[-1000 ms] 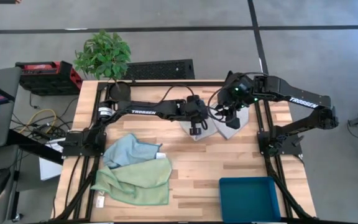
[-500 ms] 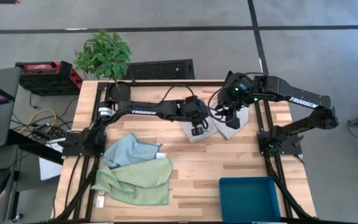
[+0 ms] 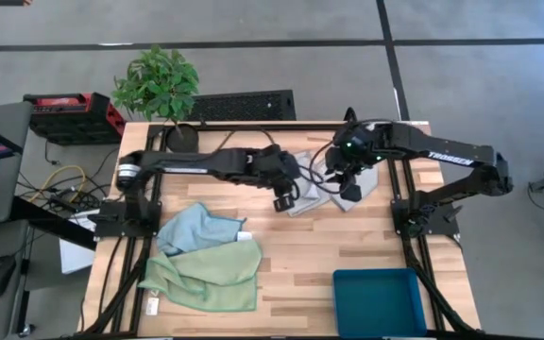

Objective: Fold microfiber towels
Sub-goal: Fold the left gray microfiber towel

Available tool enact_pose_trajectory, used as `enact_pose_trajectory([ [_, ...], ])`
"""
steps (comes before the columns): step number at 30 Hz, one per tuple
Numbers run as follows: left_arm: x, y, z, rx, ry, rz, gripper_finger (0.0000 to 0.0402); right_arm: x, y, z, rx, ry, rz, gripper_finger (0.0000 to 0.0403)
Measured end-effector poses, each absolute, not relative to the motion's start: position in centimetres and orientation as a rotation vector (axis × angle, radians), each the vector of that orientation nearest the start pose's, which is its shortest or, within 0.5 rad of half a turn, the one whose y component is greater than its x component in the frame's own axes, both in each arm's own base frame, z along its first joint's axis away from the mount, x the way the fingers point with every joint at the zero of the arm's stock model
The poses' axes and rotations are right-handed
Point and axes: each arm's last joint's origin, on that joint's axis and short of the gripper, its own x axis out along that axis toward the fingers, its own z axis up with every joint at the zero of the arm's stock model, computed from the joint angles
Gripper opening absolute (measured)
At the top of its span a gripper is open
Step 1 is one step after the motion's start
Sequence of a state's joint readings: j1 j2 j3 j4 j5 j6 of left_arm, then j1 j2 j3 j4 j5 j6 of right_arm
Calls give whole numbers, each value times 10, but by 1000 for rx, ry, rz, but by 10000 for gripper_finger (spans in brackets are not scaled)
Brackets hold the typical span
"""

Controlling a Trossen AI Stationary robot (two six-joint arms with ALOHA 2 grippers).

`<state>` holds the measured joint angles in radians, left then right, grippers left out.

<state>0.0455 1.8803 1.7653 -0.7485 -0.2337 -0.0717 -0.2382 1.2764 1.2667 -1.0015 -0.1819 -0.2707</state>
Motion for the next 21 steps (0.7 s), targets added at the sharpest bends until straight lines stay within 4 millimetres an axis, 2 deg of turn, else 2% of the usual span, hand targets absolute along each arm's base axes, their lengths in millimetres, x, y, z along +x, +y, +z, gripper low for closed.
enact_pose_trajectory([
  [6,378,-3,352,4,805,370,96,267,-59,284,-28,1003,83,134],
  [9,366,-13,365,-5,772,414,96,282,-60,255,-49,1087,120,134],
  [16,353,-22,371,-18,773,477,96,313,-64,206,-90,1177,178,134],
  [21,352,-23,368,-34,798,490,96,321,-67,188,-120,1214,177,134],
])
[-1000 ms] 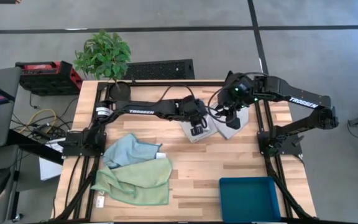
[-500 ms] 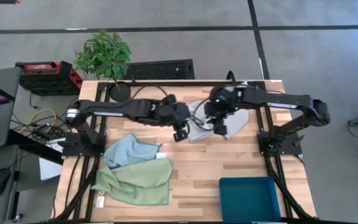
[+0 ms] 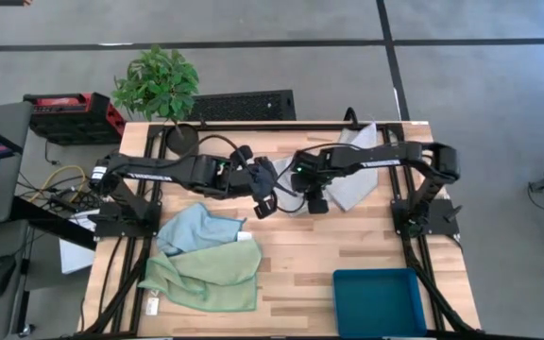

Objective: Fold microfiber towels
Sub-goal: Fold the left gray microfiber towel

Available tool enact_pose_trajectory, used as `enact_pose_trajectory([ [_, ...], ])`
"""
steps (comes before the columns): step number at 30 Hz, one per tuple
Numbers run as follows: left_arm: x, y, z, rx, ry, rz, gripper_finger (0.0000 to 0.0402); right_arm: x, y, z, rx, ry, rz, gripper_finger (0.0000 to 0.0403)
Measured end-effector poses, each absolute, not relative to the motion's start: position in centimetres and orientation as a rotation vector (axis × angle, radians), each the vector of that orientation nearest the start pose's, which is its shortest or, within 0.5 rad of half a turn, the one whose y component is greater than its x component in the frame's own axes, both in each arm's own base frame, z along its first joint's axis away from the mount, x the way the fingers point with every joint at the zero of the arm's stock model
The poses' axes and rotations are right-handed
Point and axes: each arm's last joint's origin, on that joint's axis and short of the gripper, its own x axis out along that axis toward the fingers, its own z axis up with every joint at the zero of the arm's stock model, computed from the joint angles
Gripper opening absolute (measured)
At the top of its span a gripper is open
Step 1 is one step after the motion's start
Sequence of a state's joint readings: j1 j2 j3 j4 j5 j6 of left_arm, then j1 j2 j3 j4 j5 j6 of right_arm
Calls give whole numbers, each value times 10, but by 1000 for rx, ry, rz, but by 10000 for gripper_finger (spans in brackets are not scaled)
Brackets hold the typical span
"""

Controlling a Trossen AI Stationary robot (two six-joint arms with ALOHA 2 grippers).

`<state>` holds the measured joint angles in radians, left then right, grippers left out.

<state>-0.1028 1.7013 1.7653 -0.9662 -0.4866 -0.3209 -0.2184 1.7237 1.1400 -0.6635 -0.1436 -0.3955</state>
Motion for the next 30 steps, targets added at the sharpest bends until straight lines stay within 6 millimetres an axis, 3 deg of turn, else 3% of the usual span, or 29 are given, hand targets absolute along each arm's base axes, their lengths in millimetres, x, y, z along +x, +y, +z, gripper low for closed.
enact_pose_trajectory([
  [12,352,-23,366,-35,808,494,96,328,-70,159,-161,1317,170,134],
  [17,352,-23,366,-34,810,494,96,329,-71,157,-202,1331,122,127],
  [21,352,-22,366,-34,811,494,96,328,-74,159,-228,1348,69,93],
  [26,352,-22,366,-34,811,494,96,324,-79,158,-190,1376,48,16],
  [30,352,-22,366,-33,812,494,96,322,-81,162,-116,1370,-16,18],
])
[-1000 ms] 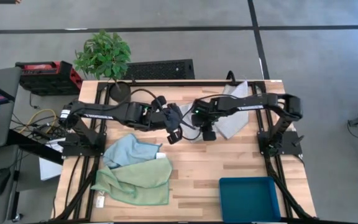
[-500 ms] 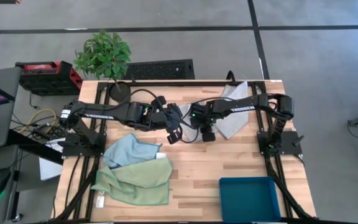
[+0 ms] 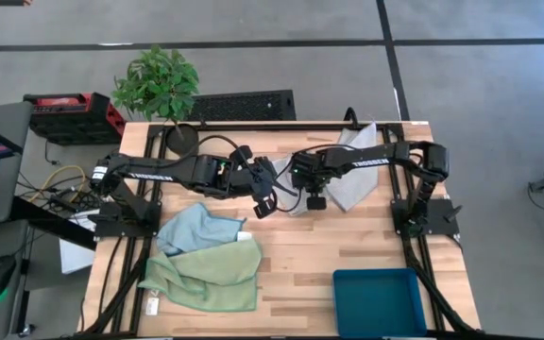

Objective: Fold microfiber towels
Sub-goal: Fold the left gray microfiber towel

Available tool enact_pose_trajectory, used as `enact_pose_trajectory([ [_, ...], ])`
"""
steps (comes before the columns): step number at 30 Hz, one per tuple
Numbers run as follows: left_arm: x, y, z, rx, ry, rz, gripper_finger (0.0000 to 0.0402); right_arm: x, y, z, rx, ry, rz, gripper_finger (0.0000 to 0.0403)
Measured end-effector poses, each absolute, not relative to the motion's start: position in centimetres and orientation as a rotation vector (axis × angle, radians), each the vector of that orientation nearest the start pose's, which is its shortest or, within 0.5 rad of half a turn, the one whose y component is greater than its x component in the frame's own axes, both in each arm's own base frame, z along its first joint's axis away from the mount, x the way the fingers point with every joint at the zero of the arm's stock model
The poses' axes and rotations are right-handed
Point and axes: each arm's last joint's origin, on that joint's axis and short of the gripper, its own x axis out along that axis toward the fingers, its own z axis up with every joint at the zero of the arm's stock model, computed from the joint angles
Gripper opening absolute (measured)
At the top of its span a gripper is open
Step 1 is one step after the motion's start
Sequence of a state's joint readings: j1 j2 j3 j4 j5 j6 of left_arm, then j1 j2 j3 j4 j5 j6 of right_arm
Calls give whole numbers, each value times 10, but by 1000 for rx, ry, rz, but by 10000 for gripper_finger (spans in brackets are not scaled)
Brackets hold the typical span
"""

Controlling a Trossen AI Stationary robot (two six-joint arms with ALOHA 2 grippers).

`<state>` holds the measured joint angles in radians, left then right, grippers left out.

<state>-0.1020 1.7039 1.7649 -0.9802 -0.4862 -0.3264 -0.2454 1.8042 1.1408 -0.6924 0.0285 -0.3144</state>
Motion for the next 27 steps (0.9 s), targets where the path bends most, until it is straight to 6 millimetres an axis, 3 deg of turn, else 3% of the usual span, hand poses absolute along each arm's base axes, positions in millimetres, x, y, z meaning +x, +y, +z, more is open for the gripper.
enact_pose_trajectory([
  [9,352,-23,366,-32,817,494,96,308,-89,176,161,1384,-262,12],
  [17,351,-22,365,-28,827,495,96,299,-98,175,272,1427,-450,11],
  [27,350,-22,364,-25,835,495,96,292,-101,175,310,1480,-483,74],
])
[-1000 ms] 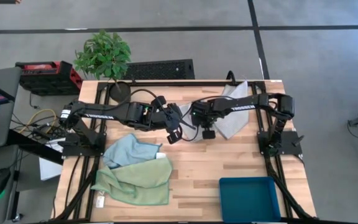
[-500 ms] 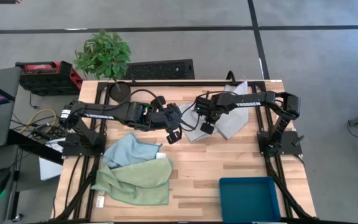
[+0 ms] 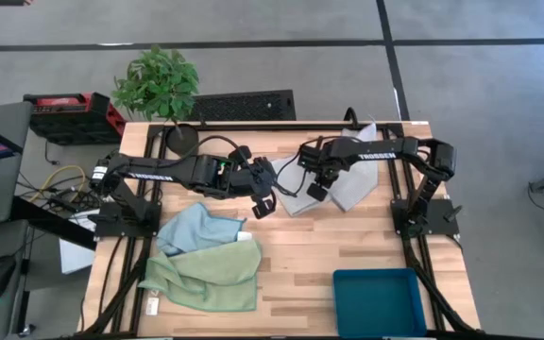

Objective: Fold microfiber towels
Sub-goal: Fold the left gray microfiber towel, then put the left folded gray microfiber towel into the blue bin

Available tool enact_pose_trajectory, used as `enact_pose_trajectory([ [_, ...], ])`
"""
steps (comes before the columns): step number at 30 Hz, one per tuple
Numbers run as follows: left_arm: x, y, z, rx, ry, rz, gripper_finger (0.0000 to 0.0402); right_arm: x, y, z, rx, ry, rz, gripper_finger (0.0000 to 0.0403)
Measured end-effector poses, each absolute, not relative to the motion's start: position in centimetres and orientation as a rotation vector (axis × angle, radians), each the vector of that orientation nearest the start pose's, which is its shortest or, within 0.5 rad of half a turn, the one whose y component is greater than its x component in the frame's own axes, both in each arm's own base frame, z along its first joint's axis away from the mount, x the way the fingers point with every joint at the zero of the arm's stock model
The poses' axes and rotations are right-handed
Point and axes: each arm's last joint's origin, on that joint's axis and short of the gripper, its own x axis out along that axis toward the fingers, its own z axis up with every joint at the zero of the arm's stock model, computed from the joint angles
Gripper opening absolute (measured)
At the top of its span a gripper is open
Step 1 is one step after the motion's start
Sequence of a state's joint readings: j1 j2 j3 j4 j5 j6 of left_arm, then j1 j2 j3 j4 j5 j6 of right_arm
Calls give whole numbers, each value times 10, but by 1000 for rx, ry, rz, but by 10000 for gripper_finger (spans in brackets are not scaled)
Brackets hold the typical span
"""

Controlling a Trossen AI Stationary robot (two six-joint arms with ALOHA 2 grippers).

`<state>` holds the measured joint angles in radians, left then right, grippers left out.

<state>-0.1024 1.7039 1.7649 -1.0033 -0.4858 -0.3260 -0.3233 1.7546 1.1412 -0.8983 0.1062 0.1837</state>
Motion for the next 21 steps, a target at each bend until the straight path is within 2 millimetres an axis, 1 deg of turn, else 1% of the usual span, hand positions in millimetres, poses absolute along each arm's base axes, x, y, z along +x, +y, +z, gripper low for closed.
enact_pose_trajectory([
  [6,350,-22,364,-19,839,493,96,287,-99,175,313,1529,-480,121],
  [8,350,-22,364,-17,841,492,96,286,-98,175,301,1555,-428,133],
  [10,349,-22,364,-15,848,493,96,284,-96,175,278,1590,-328,141],
  [13,349,-22,363,-11,859,493,96,281,-86,182,185,1599,-138,147],
  [18,347,-23,362,-8,878,493,96,280,-63,207,-50,1504,73,146],
  [21,347,-23,362,-4,881,490,96,279,-51,216,-175,1456,174,142],
])
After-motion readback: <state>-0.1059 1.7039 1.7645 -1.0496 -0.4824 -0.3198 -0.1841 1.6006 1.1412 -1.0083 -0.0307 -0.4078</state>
